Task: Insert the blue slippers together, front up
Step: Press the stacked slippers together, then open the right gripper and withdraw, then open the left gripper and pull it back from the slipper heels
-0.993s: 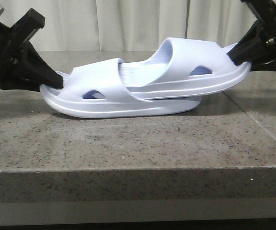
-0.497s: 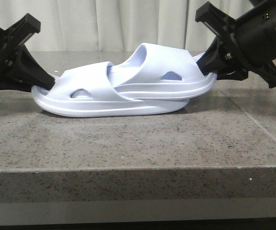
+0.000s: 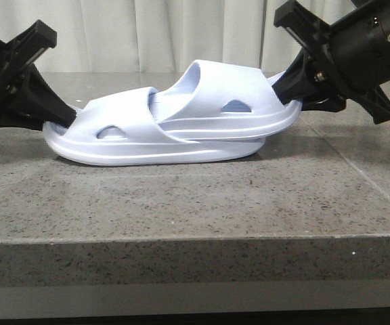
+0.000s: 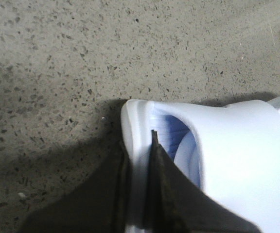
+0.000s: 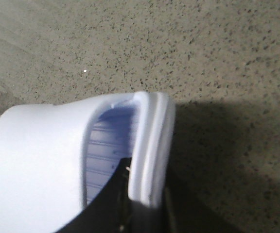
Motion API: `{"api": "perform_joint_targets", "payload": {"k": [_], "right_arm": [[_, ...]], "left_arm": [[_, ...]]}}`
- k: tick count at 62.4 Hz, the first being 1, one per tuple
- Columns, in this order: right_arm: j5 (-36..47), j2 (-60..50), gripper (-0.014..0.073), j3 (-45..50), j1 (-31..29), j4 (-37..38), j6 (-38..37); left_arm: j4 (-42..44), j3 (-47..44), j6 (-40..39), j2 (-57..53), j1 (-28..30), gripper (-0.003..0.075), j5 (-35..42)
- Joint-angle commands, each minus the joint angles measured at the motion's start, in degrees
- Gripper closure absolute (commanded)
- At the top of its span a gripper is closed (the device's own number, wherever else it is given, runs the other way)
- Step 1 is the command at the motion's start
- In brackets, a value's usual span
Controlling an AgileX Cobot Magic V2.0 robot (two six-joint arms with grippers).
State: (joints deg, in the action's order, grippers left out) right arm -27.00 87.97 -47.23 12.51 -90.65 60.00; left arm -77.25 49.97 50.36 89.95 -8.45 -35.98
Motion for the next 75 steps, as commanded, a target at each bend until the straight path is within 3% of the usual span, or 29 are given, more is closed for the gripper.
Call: {"api": "perform_joint_targets", "payload": {"k": [1,13,30,43,54,75], "right_arm": [[-14.22,-1.01,0.0660,-1.26,2.33,-0.89,1.51],[-12.27,-1.79,0.0628,-1.26,2.22,1.85,1.51],[-9.81,-7.48,0.0269,-1.26,-2.93,15.67,-3.75],[-11.28,-11.57,0.0167,-1.26,-11.12,31.64,-13.97],[-13.88,-13.69,0.0036,-1.26,-16.87,37.81,-16.62],[-15.39,-20.25,0.0020,-1.26,-23.57,37.76,-16.62]], "left_arm": [[-4.75,1.47,0.31,-1.78,-1.18,0.0741,-7.55],[-4.75,1.47,0.31,-1.78,-1.18,0.0741,-7.77],[-4.75,1.47,0.31,-1.78,-1.18,0.0741,-7.77],[-4.75,1.47,0.31,-1.78,-1.18,0.0741,-7.55],[-5.19,1.47,0.31,-1.78,-1.18,0.0741,-7.40],[-10.43,1.47,2.28,-1.78,-1.18,0.0741,-4.70]]}}
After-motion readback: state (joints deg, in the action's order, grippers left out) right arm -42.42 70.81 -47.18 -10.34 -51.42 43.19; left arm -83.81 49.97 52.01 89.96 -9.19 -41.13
